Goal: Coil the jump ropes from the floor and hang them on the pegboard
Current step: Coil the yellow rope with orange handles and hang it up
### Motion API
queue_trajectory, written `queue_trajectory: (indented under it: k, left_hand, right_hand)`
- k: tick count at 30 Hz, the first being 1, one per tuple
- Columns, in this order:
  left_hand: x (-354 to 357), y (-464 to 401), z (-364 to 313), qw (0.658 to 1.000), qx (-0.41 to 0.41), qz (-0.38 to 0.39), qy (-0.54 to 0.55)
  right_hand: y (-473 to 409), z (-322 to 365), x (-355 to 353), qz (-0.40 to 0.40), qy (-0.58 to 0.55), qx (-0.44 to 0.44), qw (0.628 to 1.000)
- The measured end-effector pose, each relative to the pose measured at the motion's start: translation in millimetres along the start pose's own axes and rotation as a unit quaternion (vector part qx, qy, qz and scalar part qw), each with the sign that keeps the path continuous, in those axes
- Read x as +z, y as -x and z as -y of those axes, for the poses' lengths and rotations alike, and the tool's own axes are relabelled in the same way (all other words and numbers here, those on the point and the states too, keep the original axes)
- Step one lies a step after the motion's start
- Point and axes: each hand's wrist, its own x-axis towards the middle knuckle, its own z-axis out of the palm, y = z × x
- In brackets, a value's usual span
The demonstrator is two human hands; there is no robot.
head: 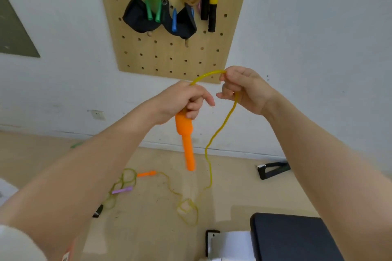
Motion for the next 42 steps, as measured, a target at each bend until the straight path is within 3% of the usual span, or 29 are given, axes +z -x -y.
queue_trajectory:
  k: [3,5,8,11,15,18,21,24,27,31,33,35,37,42]
  left_hand:
    - [9,6,-8,0.994,0.043,0.031,0.091]
    - [16,10,-5,0.987,0.062,0.072,0.133]
    - [26,12,-7,0.969,0.108,0.087,0.204]
    - [20,5,-18,0.979,0.138,0.014,0.152]
    - [5,-8,-19,0.984,0.089,-0.112,0.107]
    - [-4,-20,-1,0.984,0.069,-0.147,-0.076]
    - [-8,-26,9,0.948,0.011,-0.071,-0.31]
    - [-5,-28,24,0.919,-0.002,-0.034,-0.392]
    - [-3,-26,32,0.949,-0.003,-0.027,-0.314]
    - [7,-13,16,0.998,0.029,-0.02,-0.045]
    - [7,-13,16,0.998,0.016,0.004,0.058]
    - [4,-17,16,0.993,-0.019,0.038,0.114]
    - [1,-21,16,0.988,-0.053,0.054,0.134]
    - [4,-21,14,0.979,-0.118,0.115,0.115]
  right_hand:
    - [-6,-23,4,-0.088,0.122,-0.006,0.989]
    - [-7,-36,9,-0.072,0.201,-0.005,0.977]
    - [-2,-66,14,-0.001,0.241,0.063,0.969]
    - [3,-98,11,0.069,0.336,0.123,0.931]
    - [2,-97,11,0.117,0.396,0.163,0.896]
    - [0,-74,20,0.162,0.519,0.127,0.829]
    - [0,-43,28,0.158,0.616,-0.016,0.771]
    - [0,-12,29,0.108,0.617,-0.172,0.76]
    - [-4,8,19,0.061,0.588,-0.205,0.78]
    - [-13,15,-2,-0.037,0.458,-0.151,0.875]
    - [-13,16,-3,-0.023,0.428,-0.149,0.891]
    - [-14,16,0,0.02,0.445,-0.126,0.886]
    - [-16,14,3,0.055,0.496,-0.124,0.858]
    - [-22,12,9,0.059,0.572,-0.138,0.807]
